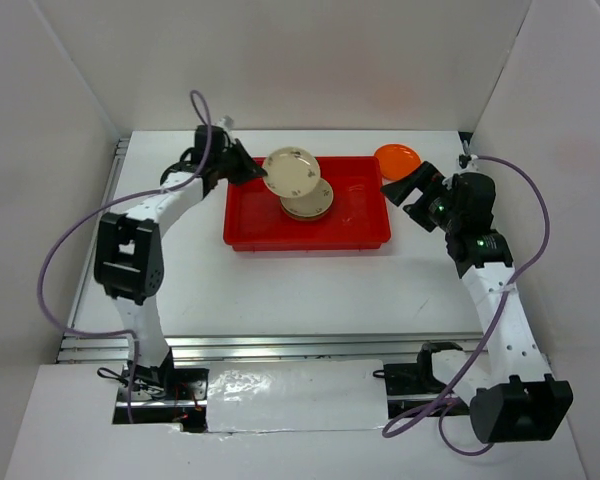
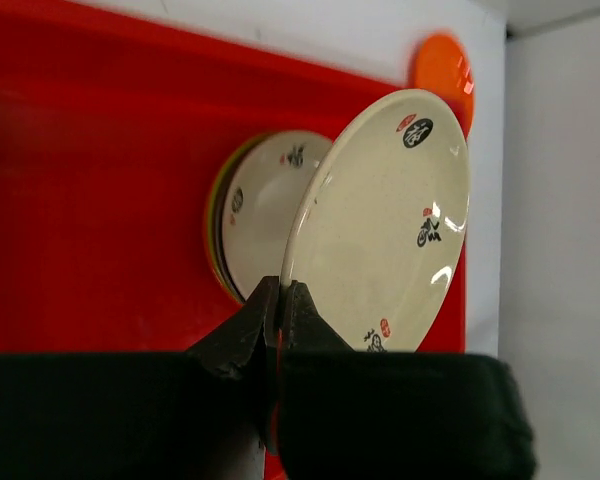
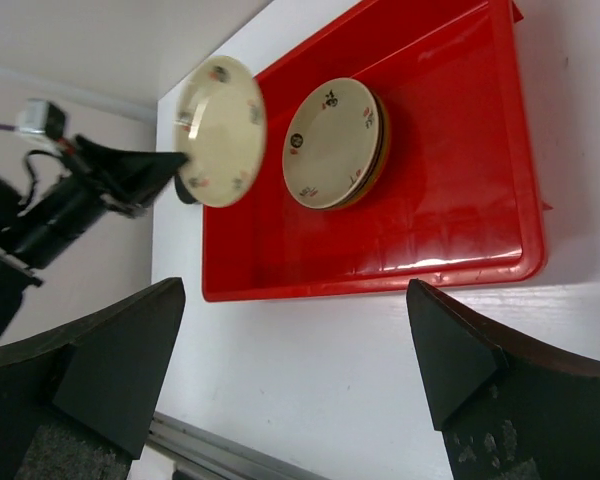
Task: Place the plates into the plastic bin on the countertop
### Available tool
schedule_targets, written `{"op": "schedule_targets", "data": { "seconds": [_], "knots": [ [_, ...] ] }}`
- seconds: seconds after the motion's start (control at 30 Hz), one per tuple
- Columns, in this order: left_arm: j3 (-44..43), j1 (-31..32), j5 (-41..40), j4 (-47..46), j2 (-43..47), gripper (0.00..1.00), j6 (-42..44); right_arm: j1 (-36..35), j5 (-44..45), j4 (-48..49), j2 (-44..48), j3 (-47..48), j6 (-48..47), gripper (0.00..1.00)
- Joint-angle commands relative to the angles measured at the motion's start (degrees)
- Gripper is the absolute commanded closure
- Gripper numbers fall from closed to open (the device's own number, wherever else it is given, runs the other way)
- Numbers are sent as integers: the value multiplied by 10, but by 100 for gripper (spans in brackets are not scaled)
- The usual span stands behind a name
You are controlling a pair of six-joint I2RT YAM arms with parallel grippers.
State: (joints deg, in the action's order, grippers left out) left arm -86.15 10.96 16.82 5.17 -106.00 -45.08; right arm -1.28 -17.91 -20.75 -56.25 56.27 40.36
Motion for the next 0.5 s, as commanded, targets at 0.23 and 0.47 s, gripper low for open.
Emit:
{"op": "schedule_targets", "data": {
  "seconds": [0.23, 0.47],
  "knots": [
    [-134, 71, 38, 2, -138, 100, 27, 65, -24, 39, -63, -18, -19, 0],
    [-120, 72, -4, 33, -128, 81, 38, 70, -30, 55, -90, -20, -18, 0]
  ]
}}
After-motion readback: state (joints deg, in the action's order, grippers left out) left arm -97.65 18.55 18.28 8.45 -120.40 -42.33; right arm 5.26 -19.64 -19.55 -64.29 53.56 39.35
